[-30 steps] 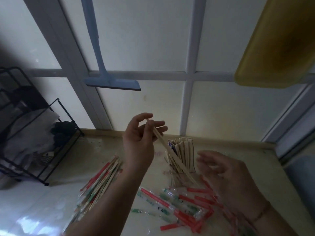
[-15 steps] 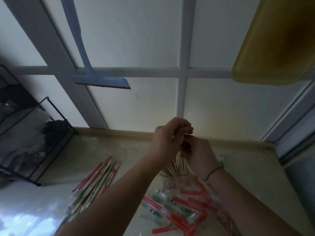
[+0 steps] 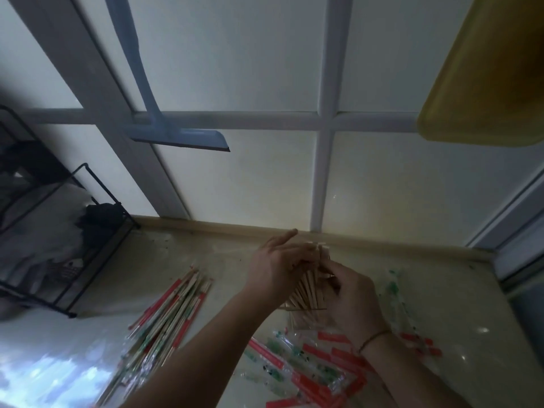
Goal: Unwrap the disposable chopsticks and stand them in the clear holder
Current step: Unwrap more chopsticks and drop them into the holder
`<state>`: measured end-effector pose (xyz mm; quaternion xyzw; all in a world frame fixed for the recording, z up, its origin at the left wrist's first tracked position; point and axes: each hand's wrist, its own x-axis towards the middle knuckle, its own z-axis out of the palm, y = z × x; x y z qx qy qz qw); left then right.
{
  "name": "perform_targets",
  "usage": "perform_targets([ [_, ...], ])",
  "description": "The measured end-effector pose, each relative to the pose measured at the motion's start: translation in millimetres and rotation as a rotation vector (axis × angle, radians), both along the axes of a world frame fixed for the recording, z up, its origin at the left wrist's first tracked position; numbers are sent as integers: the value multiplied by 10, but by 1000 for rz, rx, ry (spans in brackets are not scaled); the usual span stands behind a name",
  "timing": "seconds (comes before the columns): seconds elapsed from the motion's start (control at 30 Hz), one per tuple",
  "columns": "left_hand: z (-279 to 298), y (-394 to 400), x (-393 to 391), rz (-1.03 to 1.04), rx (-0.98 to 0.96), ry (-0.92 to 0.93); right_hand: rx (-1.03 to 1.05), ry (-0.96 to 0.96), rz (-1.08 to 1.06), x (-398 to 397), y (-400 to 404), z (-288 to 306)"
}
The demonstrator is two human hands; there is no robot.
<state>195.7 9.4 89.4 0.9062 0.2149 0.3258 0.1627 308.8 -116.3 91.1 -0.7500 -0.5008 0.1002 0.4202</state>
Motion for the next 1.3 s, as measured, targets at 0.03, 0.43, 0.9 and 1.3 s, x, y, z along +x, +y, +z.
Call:
perform_targets([
  [0.03, 8, -9, -6, -20, -33, -9, 42, -11, -9, -4, -27, -4],
  [0.43, -643, 27, -1577, 619, -286, 136, 396, -153, 150, -535, -108, 153],
  [0.9, -1029, 122, -2389, 668, -275, 1044, 273, -215, 251, -1249, 40, 31],
  [1.3, -677, 169, -2382, 349, -55, 961, 198, -320, 304, -1370, 86, 25],
])
